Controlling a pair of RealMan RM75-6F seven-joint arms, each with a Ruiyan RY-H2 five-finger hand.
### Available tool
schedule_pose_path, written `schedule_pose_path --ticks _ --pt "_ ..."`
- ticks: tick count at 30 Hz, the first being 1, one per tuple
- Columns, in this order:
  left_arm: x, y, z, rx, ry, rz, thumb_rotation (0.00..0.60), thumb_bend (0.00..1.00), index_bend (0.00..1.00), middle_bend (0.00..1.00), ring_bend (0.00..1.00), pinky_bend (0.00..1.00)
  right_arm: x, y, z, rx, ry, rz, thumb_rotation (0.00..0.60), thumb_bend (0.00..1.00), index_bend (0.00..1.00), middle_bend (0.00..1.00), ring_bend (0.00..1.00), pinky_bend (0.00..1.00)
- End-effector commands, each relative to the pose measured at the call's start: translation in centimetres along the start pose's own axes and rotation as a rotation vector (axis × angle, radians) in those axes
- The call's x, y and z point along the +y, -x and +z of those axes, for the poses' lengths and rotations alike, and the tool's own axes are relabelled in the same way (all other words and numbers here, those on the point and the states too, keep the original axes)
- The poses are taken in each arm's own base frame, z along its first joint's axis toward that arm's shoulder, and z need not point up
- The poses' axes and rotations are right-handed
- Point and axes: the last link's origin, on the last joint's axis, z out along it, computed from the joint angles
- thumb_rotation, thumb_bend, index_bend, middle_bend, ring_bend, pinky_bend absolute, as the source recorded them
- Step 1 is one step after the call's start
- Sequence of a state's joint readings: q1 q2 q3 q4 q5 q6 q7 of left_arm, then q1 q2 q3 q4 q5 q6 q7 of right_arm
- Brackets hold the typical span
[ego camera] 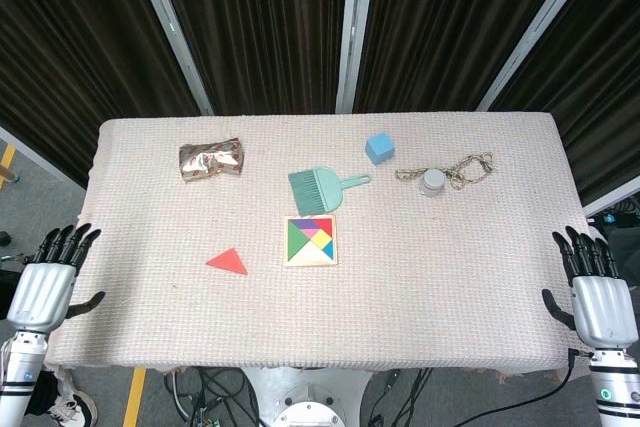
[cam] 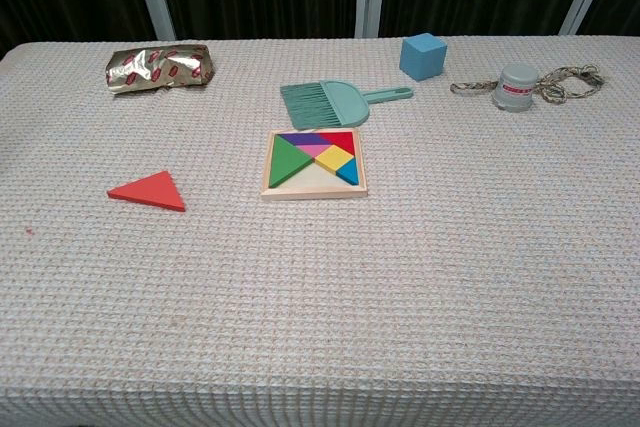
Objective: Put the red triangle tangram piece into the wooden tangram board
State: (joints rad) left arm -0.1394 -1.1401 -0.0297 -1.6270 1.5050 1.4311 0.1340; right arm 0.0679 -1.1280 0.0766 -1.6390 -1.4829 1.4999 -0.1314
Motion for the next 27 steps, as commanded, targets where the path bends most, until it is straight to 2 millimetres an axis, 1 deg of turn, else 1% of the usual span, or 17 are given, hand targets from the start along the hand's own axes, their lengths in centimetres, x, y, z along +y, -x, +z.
schedule_pose_path --ticks 1,9,14,17,21,27 --pt "0.0 0.0 -0.1 -0.001 -0.002 -0.004 0.6 0.16 0.08 0.05 0.0 0.06 0.0 0.0 0.0 -0.001 0.0 -0.001 0.6 0.21 0.0 0.0 0.0 0.0" --pt "0.2 0.3 0.0 -0.014 0.01 -0.022 0.6 0.16 0.08 0.05 0.0 0.06 0.0 -0.3 0.1 0.01 0.003 0.001 0.6 0.21 0.0 0.0 0.0 0.0" --pt "1.4 0.7 0.2 -0.046 0.06 -0.066 0.6 0.17 0.08 0.05 0.0 0.06 0.2 -0.5 0.2 0.013 0.01 0.005 0.6 0.21 0.0 0.0 0.0 0.0" --pt "2.2 1.1 0.6 -0.057 0.104 -0.07 0.6 0.17 0.08 0.05 0.0 0.07 0.4 -0.4 0.2 0.0 0.006 -0.013 0.6 0.21 0.0 0.0 0.0 0.0" --pt "3.6 2.0 2.1 -0.09 0.169 -0.077 0.6 0.16 0.08 0.06 0.0 0.07 0.8 -0.5 0.3 -0.002 0.009 -0.018 0.6 0.21 0.0 0.0 0.0 0.0" --pt "6.6 3.8 4.7 -0.163 0.266 -0.088 0.6 0.16 0.09 0.06 0.0 0.08 0.9 -0.6 0.3 0.011 -0.006 -0.015 0.6 0.21 0.0 0.0 0.0 0.0"
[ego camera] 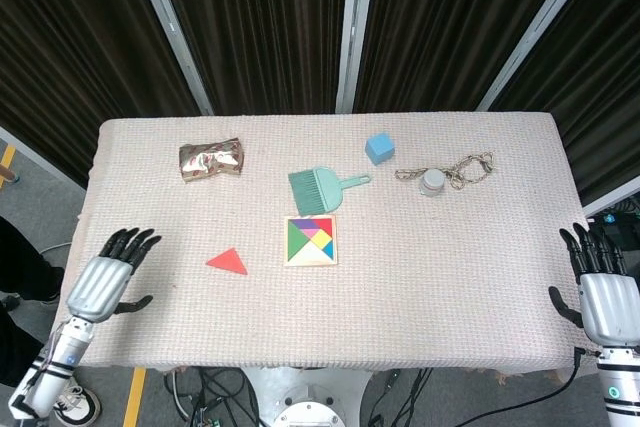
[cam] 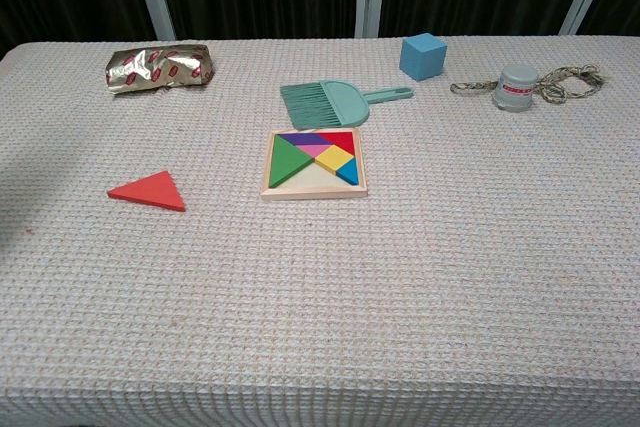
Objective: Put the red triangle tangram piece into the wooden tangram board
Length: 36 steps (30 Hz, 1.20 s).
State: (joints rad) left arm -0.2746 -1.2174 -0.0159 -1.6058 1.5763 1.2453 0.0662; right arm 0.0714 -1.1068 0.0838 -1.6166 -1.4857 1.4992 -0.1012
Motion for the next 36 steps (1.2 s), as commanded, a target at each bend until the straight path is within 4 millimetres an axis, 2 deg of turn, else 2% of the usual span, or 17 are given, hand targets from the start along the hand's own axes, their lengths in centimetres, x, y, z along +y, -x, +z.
schedule_pose_path --ticks 1,11,21,28,36 --pt "1.6 1.2 2.3 -0.045 0.059 -0.014 0.6 0.16 0.09 0.06 0.0 0.08 0.1 0.0 0.0 -0.001 -0.002 -0.002 0.6 0.21 0.0 0.0 0.0 0.0" --pt "4.5 4.0 6.6 -0.121 0.113 -0.065 0.6 0.16 0.11 0.1 0.01 0.09 0.4 -0.7 0.1 0.004 0.015 0.01 0.6 0.22 0.0 0.0 0.0 0.0" --pt "6.3 5.0 10.4 -0.174 0.151 -0.076 0.6 0.16 0.16 0.15 0.02 0.1 0.9 -0.7 0.0 0.009 0.024 -0.003 0.6 0.22 0.0 0.0 0.0 0.0" --pt "7.0 5.4 12.0 -0.217 0.162 -0.051 0.6 0.16 0.2 0.15 0.02 0.1 1.5 -0.6 -0.1 0.01 0.04 0.001 0.6 0.22 0.0 0.0 0.0 0.0" --pt "6.9 5.4 13.0 -0.252 0.134 -0.017 0.6 0.19 0.2 0.14 0.02 0.1 2.1 -0.4 -0.1 0.01 0.053 0.003 0.6 0.22 0.0 0.0 0.0 0.0"
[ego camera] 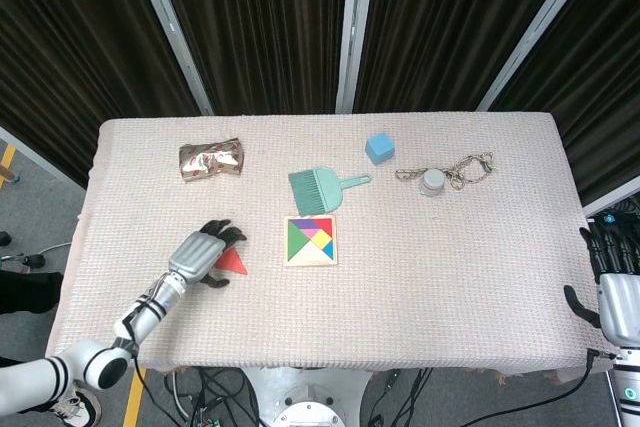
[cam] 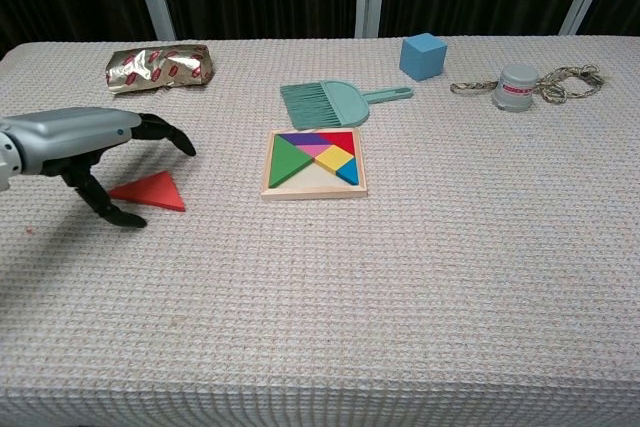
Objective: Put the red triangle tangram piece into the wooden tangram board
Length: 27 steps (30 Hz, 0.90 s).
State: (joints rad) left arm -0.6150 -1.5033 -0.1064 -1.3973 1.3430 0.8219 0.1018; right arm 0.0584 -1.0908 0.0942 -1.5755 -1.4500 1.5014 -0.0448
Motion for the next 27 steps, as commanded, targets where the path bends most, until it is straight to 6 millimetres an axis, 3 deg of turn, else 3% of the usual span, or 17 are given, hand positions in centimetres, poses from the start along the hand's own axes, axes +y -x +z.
schedule_pose_path --ticks 1,27 --pt "-0.04 -0.14 0.28 -0.013 -0.015 0.009 0.6 0.19 0.2 0.14 0.02 0.1 0.15 0.04 -0.02 0.001 0.005 0.002 0.6 0.22 0.0 0.0 0.0 0.0" --pt "-0.12 -0.53 0.25 -0.012 -0.062 0.003 0.6 0.26 0.33 0.15 0.02 0.11 0.09 0.43 0.05 -0.013 0.004 0.0 0.6 0.22 0.0 0.0 0.0 0.0"
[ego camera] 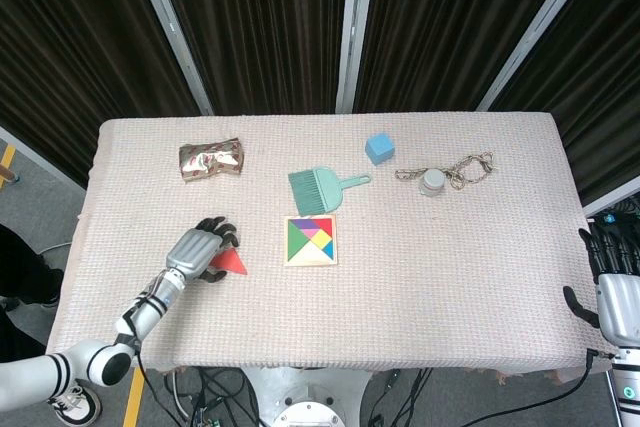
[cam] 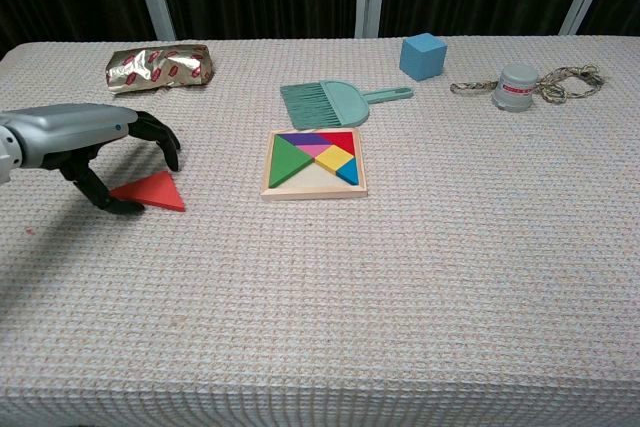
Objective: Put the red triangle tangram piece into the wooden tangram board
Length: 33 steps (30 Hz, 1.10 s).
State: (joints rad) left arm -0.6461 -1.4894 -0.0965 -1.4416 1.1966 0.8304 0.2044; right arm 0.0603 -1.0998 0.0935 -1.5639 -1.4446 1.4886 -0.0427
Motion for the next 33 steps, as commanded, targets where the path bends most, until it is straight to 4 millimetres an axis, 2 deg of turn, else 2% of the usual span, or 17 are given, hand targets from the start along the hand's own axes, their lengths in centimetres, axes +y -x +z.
schedule_pose_path --ticks 1,21,33 --pt "0.0 -0.1 0.1 0.002 -0.002 0.0 0.6 0.27 0.33 0.15 0.02 0.11 0.0 0.0 0.0 0.0 -0.001 0.0 0.6 0.22 0.0 0.0 0.0 0.0" --pt "0.4 -0.1 0.2 0.022 0.007 -0.01 0.6 0.29 0.38 0.16 0.02 0.11 0.1 0.1 0.0 -0.005 0.003 0.0 0.6 0.22 0.0 0.0 0.0 0.0" --pt "2.8 -2.1 0.1 0.086 -0.029 -0.074 0.6 0.31 0.4 0.16 0.02 0.1 0.0 0.1 0.1 -0.006 0.001 0.003 0.6 0.22 0.0 0.0 0.0 0.0"
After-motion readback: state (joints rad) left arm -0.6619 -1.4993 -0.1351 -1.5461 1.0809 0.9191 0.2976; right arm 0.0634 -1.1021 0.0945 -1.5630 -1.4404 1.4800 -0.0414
